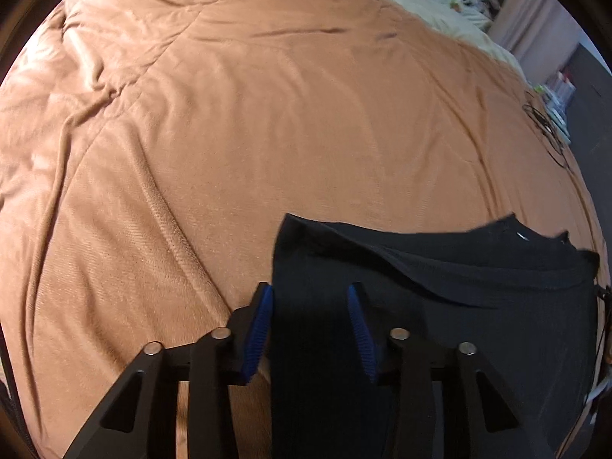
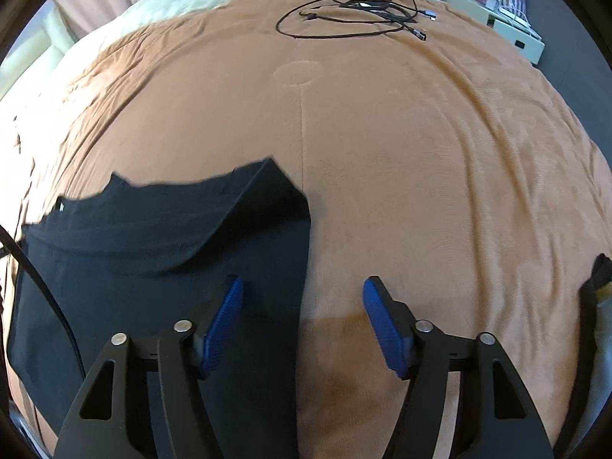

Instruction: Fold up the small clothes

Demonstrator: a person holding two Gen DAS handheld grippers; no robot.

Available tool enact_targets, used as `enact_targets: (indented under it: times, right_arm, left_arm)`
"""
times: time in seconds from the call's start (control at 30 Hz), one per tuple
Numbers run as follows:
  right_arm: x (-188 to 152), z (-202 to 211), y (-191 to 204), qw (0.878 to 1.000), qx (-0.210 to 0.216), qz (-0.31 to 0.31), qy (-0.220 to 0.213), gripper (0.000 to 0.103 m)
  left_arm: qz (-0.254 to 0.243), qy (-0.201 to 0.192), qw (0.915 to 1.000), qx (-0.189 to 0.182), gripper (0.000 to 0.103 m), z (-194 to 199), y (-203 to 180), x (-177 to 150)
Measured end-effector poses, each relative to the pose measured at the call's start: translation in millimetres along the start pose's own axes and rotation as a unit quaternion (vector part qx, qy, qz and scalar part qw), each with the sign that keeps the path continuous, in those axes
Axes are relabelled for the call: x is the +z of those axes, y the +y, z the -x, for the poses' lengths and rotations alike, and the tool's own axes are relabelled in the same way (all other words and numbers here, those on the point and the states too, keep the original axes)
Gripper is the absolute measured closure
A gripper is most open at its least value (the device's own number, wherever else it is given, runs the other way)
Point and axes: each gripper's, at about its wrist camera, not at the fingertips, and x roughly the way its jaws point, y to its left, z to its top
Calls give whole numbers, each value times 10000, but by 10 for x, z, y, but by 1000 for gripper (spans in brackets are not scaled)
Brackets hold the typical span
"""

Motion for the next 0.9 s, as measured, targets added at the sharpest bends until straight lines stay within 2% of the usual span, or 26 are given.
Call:
enact_targets:
  times: [0.1, 0.2, 0.23, 0.27, 0.3, 0.33, 0.67, 0.9]
  right_arm:
    - [128, -137, -1, 9998, 61, -166, -113, 50]
    - [222, -230, -7, 9994, 111, -251, -224, 64]
    - [229, -255, -6, 9991, 138, -304, -254, 72]
    - [224, -260, -8, 9988, 177, -353, -290, 86]
    - [210, -243, -14, 9983, 213, -418, -358, 94]
    - [203, -225, -26, 9978, 194, -465, -431, 103]
    - [-60, 334, 35, 9923, 222, -520, -1103, 103]
    - [-89, 482, -14, 9905, 94, -737, -1159, 103]
  left_arm:
    - [216, -88, 9997, -54, 73, -31, 70, 54]
    - [335, -130, 9993, -89, 80, -51, 110, 100]
    - [358, -148, 9992, -100, 82, -53, 115, 109]
    - [375, -175, 9991, -109, 88, -47, 112, 116]
    - [381, -205, 9990, -97, 99, -37, 107, 125]
    - [373, -264, 9989, -47, 100, -14, 91, 128]
    - [541, -790, 9952, -207, 100, 438, 134, 155]
    - [498, -984, 9938, -125, 100, 596, 42, 248]
